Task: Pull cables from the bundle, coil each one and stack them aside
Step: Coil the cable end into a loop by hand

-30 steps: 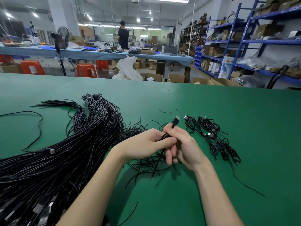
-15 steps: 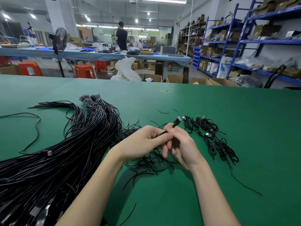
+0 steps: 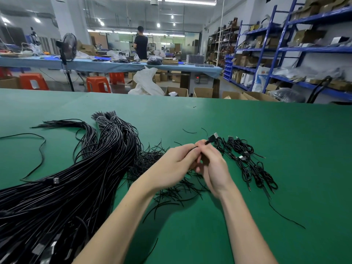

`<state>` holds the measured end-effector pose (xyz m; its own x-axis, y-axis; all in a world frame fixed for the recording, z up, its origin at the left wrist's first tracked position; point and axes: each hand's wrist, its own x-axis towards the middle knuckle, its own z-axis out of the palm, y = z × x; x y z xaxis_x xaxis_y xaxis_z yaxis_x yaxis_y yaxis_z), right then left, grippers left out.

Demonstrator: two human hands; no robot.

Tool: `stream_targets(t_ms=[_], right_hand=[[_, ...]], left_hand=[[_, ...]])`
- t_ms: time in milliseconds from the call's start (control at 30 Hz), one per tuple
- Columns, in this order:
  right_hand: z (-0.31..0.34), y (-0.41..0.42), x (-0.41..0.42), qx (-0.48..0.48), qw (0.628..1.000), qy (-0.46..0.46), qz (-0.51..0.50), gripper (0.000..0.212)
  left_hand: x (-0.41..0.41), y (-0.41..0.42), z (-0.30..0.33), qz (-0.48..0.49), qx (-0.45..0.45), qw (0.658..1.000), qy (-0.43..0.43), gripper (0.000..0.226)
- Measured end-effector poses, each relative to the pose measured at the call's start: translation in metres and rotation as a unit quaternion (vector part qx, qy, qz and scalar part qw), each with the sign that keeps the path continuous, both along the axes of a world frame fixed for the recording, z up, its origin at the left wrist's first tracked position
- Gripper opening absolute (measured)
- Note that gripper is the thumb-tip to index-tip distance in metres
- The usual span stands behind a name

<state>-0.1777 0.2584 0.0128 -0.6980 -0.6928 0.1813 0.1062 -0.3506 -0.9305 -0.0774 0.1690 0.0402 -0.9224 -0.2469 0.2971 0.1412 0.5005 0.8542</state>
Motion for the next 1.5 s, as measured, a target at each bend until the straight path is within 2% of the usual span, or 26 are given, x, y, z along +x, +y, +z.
stream_targets(t_ms=[167, 233, 333, 533, 633, 733, 900, 1000, 1100, 1200, 1333, 1500], right_hand=[[0.004, 0.0, -0.001, -0.013, 0.999, 0.013, -0.033, 0.037], [0.005, 0.002, -0.001, 0.002, 0.999, 0.019, -0.034, 0.042], [0.005, 0.006, -0.003, 0.042, 0.996, 0.056, -0.046, 0.036], [0.011, 0.009, -0.009, 0.072, 0.984, 0.138, -0.086, 0.022], [0.016, 0.012, -0.008, 0.096, 0.983, 0.135, -0.077, 0.026], [0.019, 0.014, -0.006, 0.111, 0.985, 0.122, -0.057, 0.028], [0.018, 0.014, -0.009, 0.13, 0.986, 0.102, -0.034, 0.023], [0.015, 0.019, -0.015, 0.148, 0.977, 0.149, -0.029, 0.015], [0.015, 0.023, -0.021, 0.151, 0.967, 0.196, -0.053, 0.012], [0.018, 0.022, -0.017, 0.133, 0.982, 0.132, -0.02, 0.013], [0.022, 0.021, -0.013, 0.103, 0.983, 0.139, -0.058, 0.01], [0.023, 0.025, -0.014, 0.138, 0.982, 0.13, 0.007, 0.014]], left_hand=[[-0.002, 0.009, 0.002, 0.066, -0.061, 0.995, 0.033, 0.033], [-0.002, 0.007, 0.002, 0.071, -0.072, 0.995, 0.022, 0.033], [-0.002, 0.003, 0.002, 0.056, -0.041, 0.997, -0.024, 0.033], [-0.003, -0.005, -0.009, 0.05, 0.088, 0.994, -0.04, 0.034], [-0.004, 0.001, -0.013, 0.017, 0.19, 0.981, -0.029, 0.028], [-0.005, 0.004, -0.014, -0.007, 0.243, 0.97, -0.016, 0.032], [-0.007, 0.005, -0.016, -0.027, 0.374, 0.927, -0.009, 0.034], [-0.008, 0.004, -0.014, -0.008, 0.436, 0.9, 0.02, 0.03], [-0.005, 0.002, -0.013, -0.007, 0.41, 0.912, 0.001, 0.03], [-0.003, 0.002, -0.014, -0.043, 0.355, 0.933, -0.034, 0.03], [-0.003, 0.007, -0.015, -0.07, 0.365, 0.926, -0.065, 0.03], [0.001, 0.005, -0.013, -0.093, 0.373, 0.919, -0.088, 0.038]])
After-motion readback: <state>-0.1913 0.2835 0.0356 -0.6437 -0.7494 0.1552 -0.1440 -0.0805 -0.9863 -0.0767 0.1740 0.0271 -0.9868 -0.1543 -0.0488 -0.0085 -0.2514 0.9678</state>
